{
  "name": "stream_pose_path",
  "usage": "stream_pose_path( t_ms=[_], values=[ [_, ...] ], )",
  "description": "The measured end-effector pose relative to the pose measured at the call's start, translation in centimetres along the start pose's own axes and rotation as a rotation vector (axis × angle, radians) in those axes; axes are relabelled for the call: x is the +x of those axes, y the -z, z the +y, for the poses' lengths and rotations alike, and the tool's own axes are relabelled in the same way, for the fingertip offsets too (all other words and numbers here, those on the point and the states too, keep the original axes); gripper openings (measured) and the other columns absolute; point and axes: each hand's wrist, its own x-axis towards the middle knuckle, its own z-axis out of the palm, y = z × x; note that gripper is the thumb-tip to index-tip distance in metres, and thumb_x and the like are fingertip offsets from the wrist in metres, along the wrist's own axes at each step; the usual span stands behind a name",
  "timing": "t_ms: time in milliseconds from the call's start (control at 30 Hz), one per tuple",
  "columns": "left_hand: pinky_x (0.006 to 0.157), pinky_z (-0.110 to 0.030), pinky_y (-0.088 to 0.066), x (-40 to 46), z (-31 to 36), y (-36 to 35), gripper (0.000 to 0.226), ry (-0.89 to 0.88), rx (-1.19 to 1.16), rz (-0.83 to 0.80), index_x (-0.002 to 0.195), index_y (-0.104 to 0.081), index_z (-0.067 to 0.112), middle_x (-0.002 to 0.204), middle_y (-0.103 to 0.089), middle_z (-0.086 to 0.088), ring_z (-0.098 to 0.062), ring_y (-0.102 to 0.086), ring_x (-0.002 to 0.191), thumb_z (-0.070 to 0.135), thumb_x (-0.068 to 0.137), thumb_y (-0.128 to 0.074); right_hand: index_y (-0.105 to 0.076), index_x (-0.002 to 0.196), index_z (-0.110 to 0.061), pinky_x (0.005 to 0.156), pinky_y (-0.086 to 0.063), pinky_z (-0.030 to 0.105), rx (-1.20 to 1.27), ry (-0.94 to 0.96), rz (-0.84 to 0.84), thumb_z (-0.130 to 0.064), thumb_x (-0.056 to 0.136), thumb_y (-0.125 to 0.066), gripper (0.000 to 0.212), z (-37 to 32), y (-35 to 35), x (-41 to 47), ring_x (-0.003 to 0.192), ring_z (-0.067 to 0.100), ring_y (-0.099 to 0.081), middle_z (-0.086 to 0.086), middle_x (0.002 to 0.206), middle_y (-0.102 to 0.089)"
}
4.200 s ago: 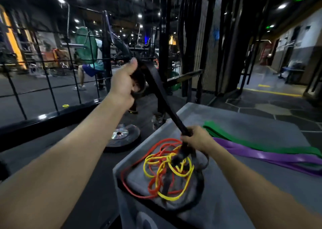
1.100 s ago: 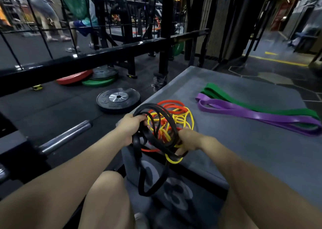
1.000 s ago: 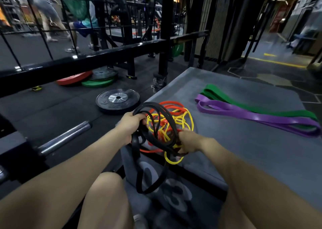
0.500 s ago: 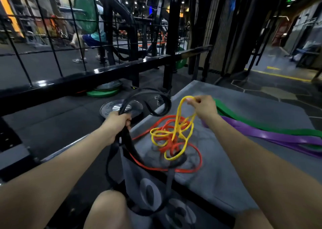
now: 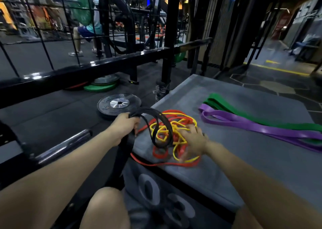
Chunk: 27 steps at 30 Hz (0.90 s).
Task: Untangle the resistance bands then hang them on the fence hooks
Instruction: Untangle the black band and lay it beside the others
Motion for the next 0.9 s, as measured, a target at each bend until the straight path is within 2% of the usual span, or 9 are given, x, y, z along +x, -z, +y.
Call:
stream_pose_path(
  t_ms=[100,200,333,433,500,567,733,800,900],
  values=[
    [0.048,-0.027,-0.037,0.2,0.5,-0.3,0.030,0.018,-0.036,0.003,0.062,-0.043,0.010,0.051,-0.041,-0.006,-0.019,-0.041,0.046,0.003,0.090,-0.047,-0.034,0.139,-0.025,0.107,-0.030,0.044,-0.017,0.049,-0.061,-0.047,0.060,-0.081,0.094,1.1,-2.2,-0.1,0.134,0.036,-0.027,0.011,0.142,-0.030],
    [0.049,-0.028,-0.037,0.8,2.0,0.0,0.031,0.037,-0.051,-0.008,0.060,-0.044,0.010,0.042,-0.044,0.000,-0.019,-0.044,0.045,0.006,0.090,-0.048,-0.050,0.125,-0.017,0.099,-0.040,0.035,0.098,0.092,0.189,-0.037,0.071,-0.075,0.063,0.8,-1.4,1.1,0.116,0.034,-0.049,0.013,0.122,-0.050],
    [0.055,-0.029,-0.039,1.3,4.6,0.4,0.026,0.022,-0.093,-0.014,0.064,-0.046,0.010,0.052,-0.044,-0.004,-0.018,-0.045,0.041,0.008,0.090,-0.051,-0.036,0.138,-0.017,0.107,-0.034,0.042,0.069,0.082,0.153,-0.040,0.064,-0.080,0.089,-0.4,1.1,2.4,0.126,0.038,-0.038,0.013,0.137,-0.036],
    [0.051,-0.025,-0.041,0.9,6.6,0.2,0.026,0.024,-0.122,-0.022,0.064,-0.047,0.009,0.054,-0.043,-0.006,-0.019,-0.045,0.041,0.008,0.089,-0.052,-0.045,0.133,-0.017,0.106,-0.034,0.035,0.065,0.108,0.093,-0.044,0.063,-0.081,0.083,-1.4,3.5,0.9,0.126,0.033,-0.038,0.011,0.133,-0.039],
    [0.050,-0.023,-0.042,0.4,7.7,0.0,0.027,0.049,-0.172,-0.032,0.063,-0.047,0.010,0.054,-0.043,-0.005,-0.018,-0.047,0.043,0.011,0.089,-0.053,-0.059,0.122,-0.014,0.086,-0.040,0.022,0.246,0.169,0.149,-0.035,0.073,-0.076,0.055,-1.7,5.5,-1.1,0.099,0.016,-0.054,0.000,0.106,-0.058],
    [0.057,-0.026,-0.045,-0.2,8.9,-0.3,0.028,0.080,-0.228,-0.065,0.060,-0.049,0.012,0.053,-0.043,-0.004,-0.017,-0.049,0.043,0.016,0.087,-0.056,-0.068,0.102,-0.008,0.063,-0.039,0.016,0.499,0.185,0.192,-0.025,0.079,-0.073,0.029,-1.8,7.0,-2.9,0.069,0.006,-0.054,-0.007,0.076,-0.061],
    [0.063,-0.029,-0.047,-3.0,11.7,-1.1,0.031,0.071,-0.320,-0.176,0.060,-0.050,0.013,0.043,-0.048,0.001,-0.015,-0.053,0.044,0.024,0.085,-0.065,-0.062,0.074,-0.010,0.060,-0.041,0.032,1.153,0.098,0.419,-0.034,0.084,-0.066,0.026,-1.4,9.0,-4.7,0.064,0.017,-0.052,0.006,0.068,-0.057],
    [0.067,-0.030,-0.049,-4.3,12.8,-1.3,0.030,0.043,-0.314,-0.238,0.062,-0.054,0.013,0.047,-0.050,0.001,-0.015,-0.055,0.049,0.030,0.084,-0.067,-0.055,0.073,-0.011,0.057,-0.039,0.034,1.279,0.050,0.561,-0.029,0.088,-0.062,0.024,-1.0,10.0,-5.2,0.061,0.020,-0.047,0.009,0.066,-0.049],
    [0.076,-0.033,-0.051,-5.8,13.4,-1.2,0.030,-0.031,-0.192,-0.324,0.068,-0.057,0.013,0.057,-0.056,0.002,-0.017,-0.062,0.066,0.038,0.080,-0.069,-0.052,0.079,-0.012,0.066,-0.051,0.045,1.304,-0.034,0.765,-0.019,0.092,-0.054,0.015,0.2,11.6,-6.0,0.073,0.029,-0.057,0.017,0.078,-0.056]
  ],
)
